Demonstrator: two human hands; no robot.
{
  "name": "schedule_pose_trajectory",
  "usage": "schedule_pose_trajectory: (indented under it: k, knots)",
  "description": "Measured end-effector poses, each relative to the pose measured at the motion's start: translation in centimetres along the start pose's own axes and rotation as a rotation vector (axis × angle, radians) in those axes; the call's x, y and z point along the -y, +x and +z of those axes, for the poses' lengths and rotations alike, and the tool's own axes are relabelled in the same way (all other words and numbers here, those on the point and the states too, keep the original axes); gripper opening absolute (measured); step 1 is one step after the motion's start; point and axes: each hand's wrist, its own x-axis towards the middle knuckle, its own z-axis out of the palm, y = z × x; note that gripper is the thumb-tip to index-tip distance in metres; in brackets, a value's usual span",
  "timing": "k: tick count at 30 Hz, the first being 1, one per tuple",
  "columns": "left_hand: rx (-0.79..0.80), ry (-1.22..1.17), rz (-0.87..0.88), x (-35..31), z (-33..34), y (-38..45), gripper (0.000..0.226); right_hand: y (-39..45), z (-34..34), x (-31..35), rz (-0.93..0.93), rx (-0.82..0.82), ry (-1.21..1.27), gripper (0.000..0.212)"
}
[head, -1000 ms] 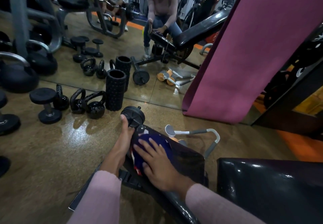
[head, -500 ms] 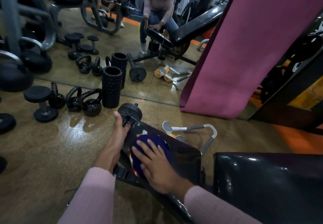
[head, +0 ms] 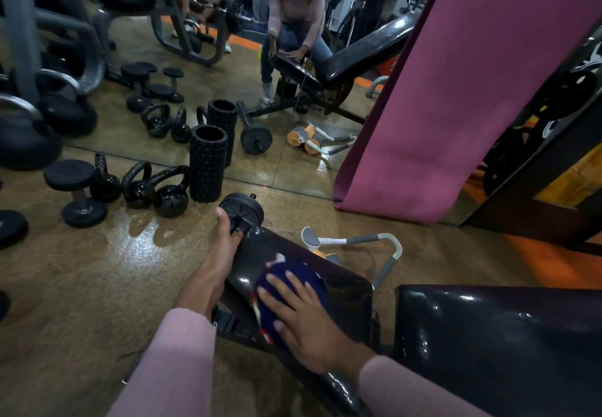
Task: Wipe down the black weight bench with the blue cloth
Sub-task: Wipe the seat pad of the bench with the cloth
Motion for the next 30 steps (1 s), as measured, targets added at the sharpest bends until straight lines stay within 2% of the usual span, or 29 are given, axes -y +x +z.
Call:
schedule_pose_trajectory:
  k: [3, 5, 7, 9, 11, 14, 16, 19, 22, 24, 28, 30]
  knots:
    - [0.021, 0.028, -0.009, 0.2, -0.1, 0.0, 0.117, -2.0, 0.3, -4.1, 0.186, -0.032, 0.038, 0.049]
    - [0.013, 0.090, 0.012, 0.9, 0.0, 1.0, 0.128, 0.7, -0.3, -5.5, 0.324, -0.058, 0.071, 0.060]
    - [-0.016, 0.145, 0.052, 2.6, 0.0, 3.6, 0.126, 4.3, -0.8, -4.8, 0.378, -0.035, 0.072, 0.061]
    - [-0.105, 0.215, 0.087, 2.0, 0.8, 2.7, 0.120, 5.8, -0.6, -2.3, 0.301, -0.021, 0.019, 0.060]
    - [-0.162, 0.316, 0.130, 1.1, 1.8, 1.2, 0.102, 3.9, -0.5, -0.2, 0.181, 0.010, -0.051, 0.057]
    - [-0.266, 0.665, 0.132, 1.9, 2.8, 0.7, 0.080, -1.2, -0.3, -0.8, 0.011, 0.090, -0.101, 0.056]
    - [-0.289, 0.865, 0.143, 2.4, 3.2, 0.5, 0.076, -2.9, 0.0, -2.8, 0.047, 0.110, -0.057, 0.053]
    - [-0.309, 1.050, 0.180, 3.4, 3.4, 0.6, 0.074, -0.9, 0.7, -4.8, 0.272, 0.023, 0.049, 0.057]
    - [-0.336, 1.082, 0.209, 3.7, 3.3, 0.7, 0.070, 2.9, 0.3, -3.9, 0.415, -0.001, 0.053, 0.061]
    - [-0.334, 1.070, 0.207, 3.5, 3.1, 0.8, 0.068, 2.5, 0.1, -2.2, 0.327, 0.024, -0.005, 0.059]
    - [-0.318, 1.076, 0.212, 3.6, 3.0, 0.6, 0.068, -4.7, 0.6, -1.0, 0.047, 0.098, -0.072, 0.057]
    - [-0.318, 1.064, 0.217, 3.7, 2.9, 0.4, 0.068, -7.0, 0.9, -2.7, 0.088, 0.117, -0.022, 0.050]
